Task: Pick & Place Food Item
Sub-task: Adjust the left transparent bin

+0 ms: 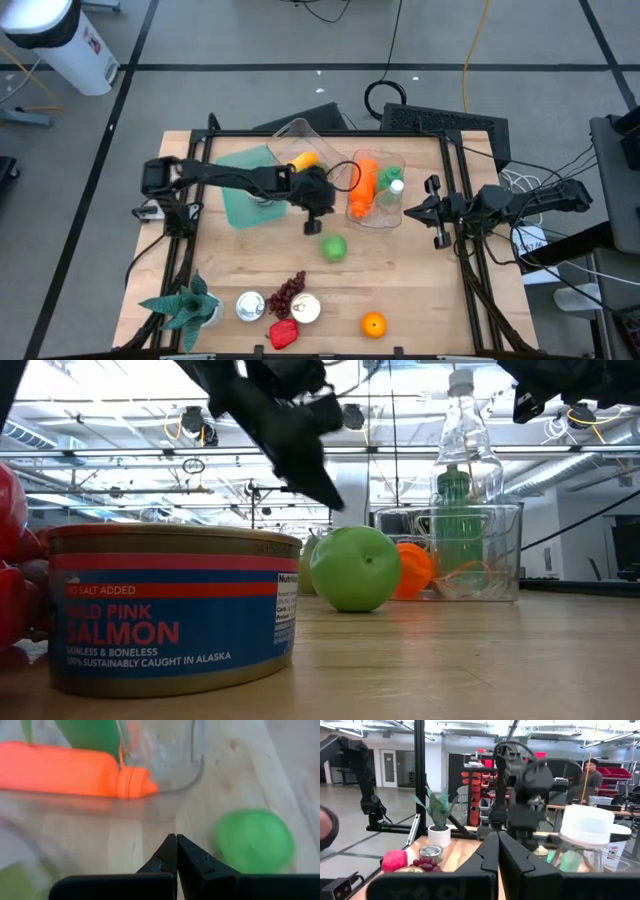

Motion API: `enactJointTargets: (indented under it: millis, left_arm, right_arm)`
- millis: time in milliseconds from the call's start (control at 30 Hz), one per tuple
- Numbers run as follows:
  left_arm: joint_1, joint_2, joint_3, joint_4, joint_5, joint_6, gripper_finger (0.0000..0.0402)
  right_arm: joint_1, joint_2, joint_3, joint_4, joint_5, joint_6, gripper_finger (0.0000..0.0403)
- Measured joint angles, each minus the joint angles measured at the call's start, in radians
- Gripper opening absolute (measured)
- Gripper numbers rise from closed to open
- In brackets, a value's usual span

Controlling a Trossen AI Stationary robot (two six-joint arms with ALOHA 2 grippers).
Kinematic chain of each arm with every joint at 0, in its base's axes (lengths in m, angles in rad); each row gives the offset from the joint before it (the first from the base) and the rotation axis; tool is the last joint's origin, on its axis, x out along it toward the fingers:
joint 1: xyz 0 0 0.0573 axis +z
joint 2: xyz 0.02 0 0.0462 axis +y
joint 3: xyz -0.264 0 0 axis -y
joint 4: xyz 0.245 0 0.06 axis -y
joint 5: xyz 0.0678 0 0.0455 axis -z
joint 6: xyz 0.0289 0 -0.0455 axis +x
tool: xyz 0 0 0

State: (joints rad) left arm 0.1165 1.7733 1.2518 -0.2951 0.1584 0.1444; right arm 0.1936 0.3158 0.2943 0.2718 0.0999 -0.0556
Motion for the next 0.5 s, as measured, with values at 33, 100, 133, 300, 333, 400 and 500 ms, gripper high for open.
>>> enactJointTargets:
  millis: [33, 100, 133, 300, 333, 400, 500]
  left_arm:
    - [-0.001, -0.029, 0.0, -0.038, -0.001, 0.007, 0.0004]
    - [-0.011, -0.098, -0.009, -0.112, -0.008, 0.024, 0.0004]
    - [-0.02, -0.142, -0.02, -0.136, -0.02, 0.031, 0.0002]
    - [-0.064, -0.395, -0.145, -0.13, -0.088, 0.036, 0.0002]
    - [-0.068, -0.446, -0.186, -0.1, -0.093, 0.031, 0.0002]
    - [-0.076, -0.554, -0.289, -0.026, -0.1, 0.019, 0.0003]
    - [-0.082, -0.688, -0.446, 0.131, -0.096, -0.008, 0.0001]
  right_arm:
    - [0.001, 0.003, 0.0, 0.002, -0.001, -0.006, 0.0]
    - [0.004, 0.009, 0.0, 0.0, -0.007, -0.018, 0.0]
    - [0.005, 0.014, 0.0, 0.006, -0.013, -0.022, 0.0]
    - [0.005, 0.029, 0.0, 0.034, -0.029, -0.052, 0.0]
    - [0.005, 0.033, -0.001, 0.046, -0.027, -0.061, 0.0]
    - [0.005, 0.041, 0.003, 0.085, -0.027, -0.079, 0.0]
    - [0.005, 0.045, 0.055, 0.089, -0.021, -0.104, 0.0]
